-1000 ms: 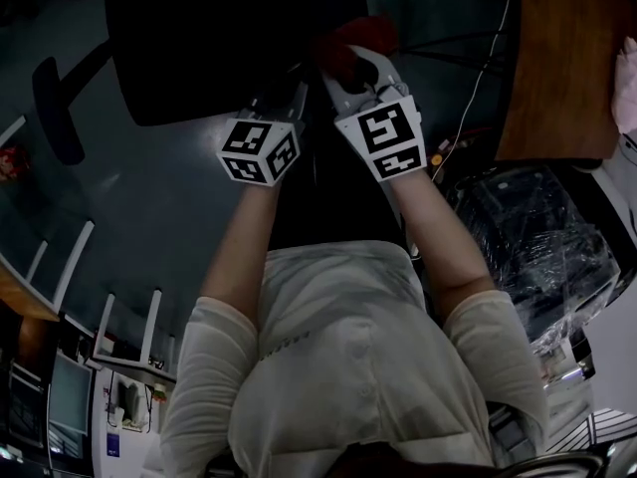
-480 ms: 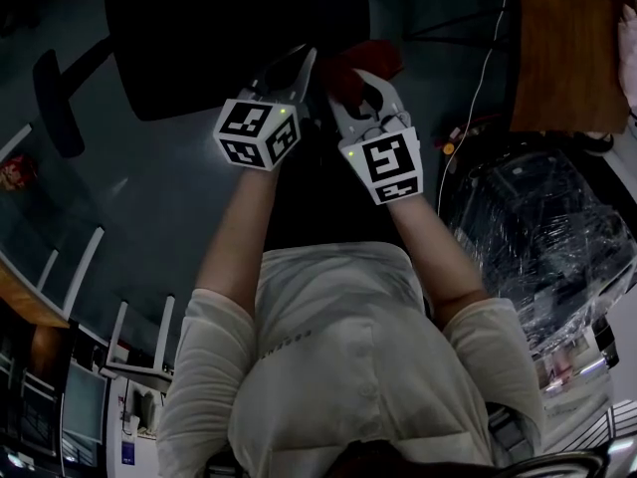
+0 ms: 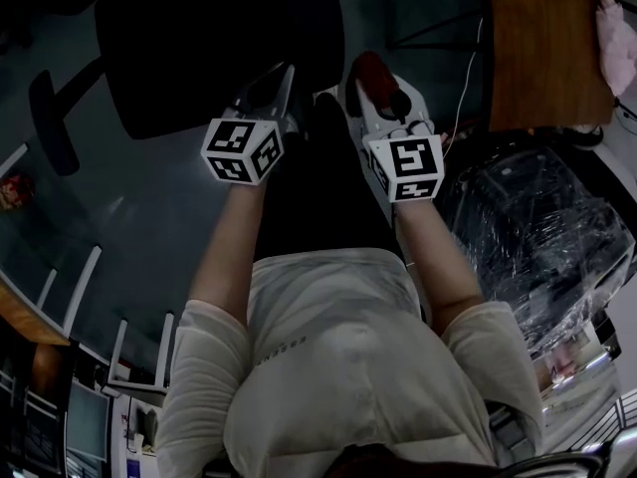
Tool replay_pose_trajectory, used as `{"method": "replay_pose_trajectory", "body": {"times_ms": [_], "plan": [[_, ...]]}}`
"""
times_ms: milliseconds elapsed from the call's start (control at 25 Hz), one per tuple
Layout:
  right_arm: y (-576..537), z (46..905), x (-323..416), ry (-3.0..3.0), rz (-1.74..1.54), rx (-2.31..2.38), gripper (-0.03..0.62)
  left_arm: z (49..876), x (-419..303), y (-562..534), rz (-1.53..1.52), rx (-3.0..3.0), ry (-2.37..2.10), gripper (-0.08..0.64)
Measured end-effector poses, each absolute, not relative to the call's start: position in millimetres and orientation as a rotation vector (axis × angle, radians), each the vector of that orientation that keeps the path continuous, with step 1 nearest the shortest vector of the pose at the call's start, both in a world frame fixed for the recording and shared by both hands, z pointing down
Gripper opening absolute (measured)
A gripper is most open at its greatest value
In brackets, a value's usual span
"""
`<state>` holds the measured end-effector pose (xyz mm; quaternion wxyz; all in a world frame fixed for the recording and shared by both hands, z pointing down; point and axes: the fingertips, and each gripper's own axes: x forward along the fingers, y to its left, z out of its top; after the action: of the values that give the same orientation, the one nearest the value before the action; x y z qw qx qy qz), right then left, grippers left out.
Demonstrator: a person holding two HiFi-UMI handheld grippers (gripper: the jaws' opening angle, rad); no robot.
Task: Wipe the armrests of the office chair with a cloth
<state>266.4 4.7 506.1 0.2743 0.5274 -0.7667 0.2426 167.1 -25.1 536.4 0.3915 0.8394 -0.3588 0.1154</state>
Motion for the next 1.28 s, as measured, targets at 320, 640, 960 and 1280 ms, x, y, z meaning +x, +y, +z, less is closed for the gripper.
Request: {"method": "replay_pose_trajectory", "body": {"times_ms": [320, 640, 960, 1280], "plan": [[-133.1, 509.8, 290.2, -2.174, 0.606, 1.466, 0.051, 535.9, 172.7, -28.8, 0.264, 2.056, -0.971, 0.005], [-206.2, 523.6, 248.6, -2.330, 0.667, 1.265, 0.052, 537.9, 174.6, -36.8, 0.227, 2.006, -0.989, 0.005], [-209.0, 528.0, 245.6, -2.430, 0.945, 1.249, 0.051, 535.5, 176.2, -45.5, 0.192, 2.000, -0.995, 0.005], [-166.6, 534.1, 257.7, -2.375, 0.944, 1.214, 0.051, 535.3, 175.9, -47.2, 0.200, 2.030, -0.988, 0.005]]}}
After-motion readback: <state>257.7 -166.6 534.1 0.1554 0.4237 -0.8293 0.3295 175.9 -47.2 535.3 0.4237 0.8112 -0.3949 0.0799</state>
